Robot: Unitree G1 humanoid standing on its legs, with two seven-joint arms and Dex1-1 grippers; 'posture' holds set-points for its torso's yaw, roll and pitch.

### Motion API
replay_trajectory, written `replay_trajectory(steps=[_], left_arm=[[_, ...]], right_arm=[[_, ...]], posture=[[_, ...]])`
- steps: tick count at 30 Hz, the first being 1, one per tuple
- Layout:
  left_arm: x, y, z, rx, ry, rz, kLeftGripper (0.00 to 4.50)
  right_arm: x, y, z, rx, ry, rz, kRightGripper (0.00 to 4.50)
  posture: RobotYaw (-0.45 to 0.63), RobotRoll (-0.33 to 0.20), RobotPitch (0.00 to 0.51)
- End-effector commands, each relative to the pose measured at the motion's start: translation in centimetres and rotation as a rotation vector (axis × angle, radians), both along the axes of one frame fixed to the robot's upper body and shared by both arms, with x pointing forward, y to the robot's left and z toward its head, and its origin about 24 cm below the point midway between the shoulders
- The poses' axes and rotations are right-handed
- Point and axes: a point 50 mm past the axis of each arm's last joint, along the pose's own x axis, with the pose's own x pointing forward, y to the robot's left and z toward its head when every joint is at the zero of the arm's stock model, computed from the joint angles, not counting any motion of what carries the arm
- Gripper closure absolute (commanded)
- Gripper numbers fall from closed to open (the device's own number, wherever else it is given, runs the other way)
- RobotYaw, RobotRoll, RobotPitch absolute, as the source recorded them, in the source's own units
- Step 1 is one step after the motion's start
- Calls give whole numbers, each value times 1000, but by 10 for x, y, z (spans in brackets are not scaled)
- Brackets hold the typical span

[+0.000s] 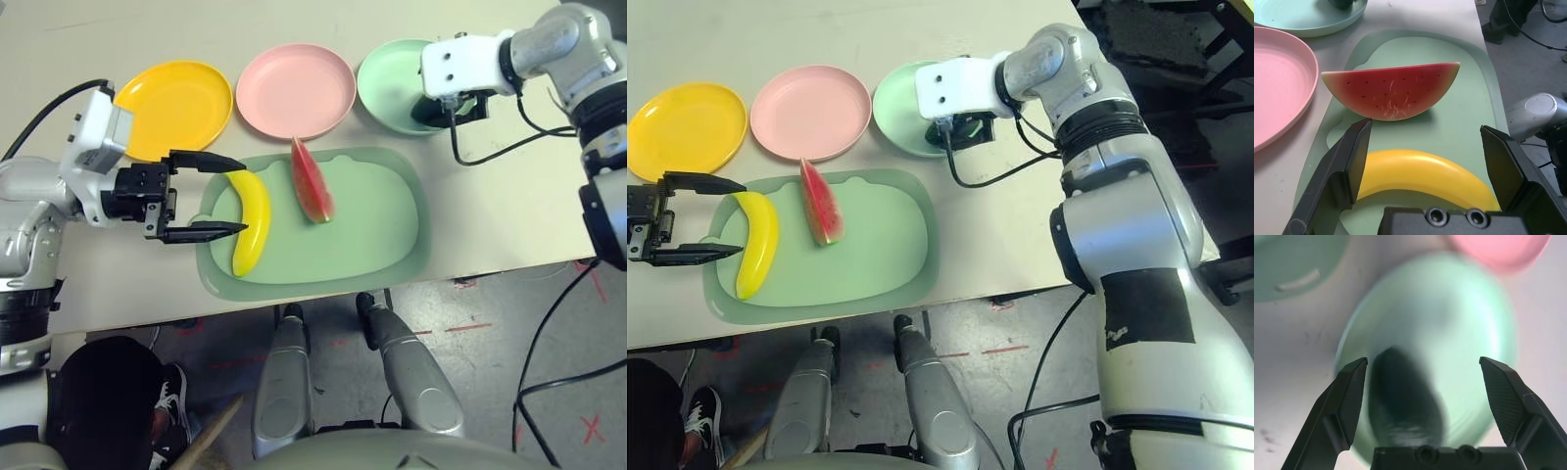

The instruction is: Place the fruits into color-matched plates.

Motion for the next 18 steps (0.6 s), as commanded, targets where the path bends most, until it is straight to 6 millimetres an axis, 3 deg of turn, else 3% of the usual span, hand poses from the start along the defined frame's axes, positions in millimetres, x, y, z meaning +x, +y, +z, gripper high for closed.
replay_trajectory(steps=[1, 8, 18], left_arm=[[-1, 4, 0, 35, 9, -2, 0], [-5, 10, 1, 66, 34, -16, 0], [-5, 25, 7, 97, 16, 48, 0]], right_arm=[[-23, 31, 25, -33, -126, 274, 40], [-54, 67, 24, -122, -252, 645, 40], [-57, 98, -1, -160, -190, 756, 40]], posture=[[-38, 0, 385], [-36, 0, 388], [-19, 0, 392]])
